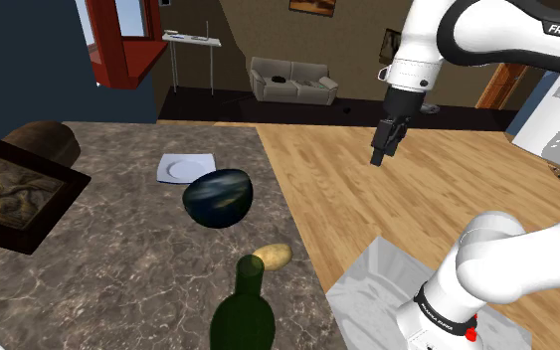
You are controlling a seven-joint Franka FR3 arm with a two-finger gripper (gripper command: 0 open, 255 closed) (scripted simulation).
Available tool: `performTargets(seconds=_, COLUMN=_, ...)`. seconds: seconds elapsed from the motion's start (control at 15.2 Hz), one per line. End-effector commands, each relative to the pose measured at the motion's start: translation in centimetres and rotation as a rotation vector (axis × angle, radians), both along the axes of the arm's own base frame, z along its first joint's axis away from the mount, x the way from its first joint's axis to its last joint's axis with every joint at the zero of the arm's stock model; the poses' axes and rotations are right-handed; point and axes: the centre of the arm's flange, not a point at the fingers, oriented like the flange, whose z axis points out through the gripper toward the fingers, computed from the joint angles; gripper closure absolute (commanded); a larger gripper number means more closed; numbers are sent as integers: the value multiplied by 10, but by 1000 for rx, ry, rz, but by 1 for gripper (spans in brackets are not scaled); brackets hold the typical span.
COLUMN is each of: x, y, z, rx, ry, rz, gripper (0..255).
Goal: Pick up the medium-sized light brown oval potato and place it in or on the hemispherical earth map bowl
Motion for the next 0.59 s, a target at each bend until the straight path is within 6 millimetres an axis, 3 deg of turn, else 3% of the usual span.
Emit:
performTargets(seconds=0.0, x=0, y=0, z=0, rx=0, ry=0, rz=0, gripper=0)
performTargets(seconds=0.53, x=56, y=65, z=-68, rx=-6, ry=8, rz=238, gripper=0)
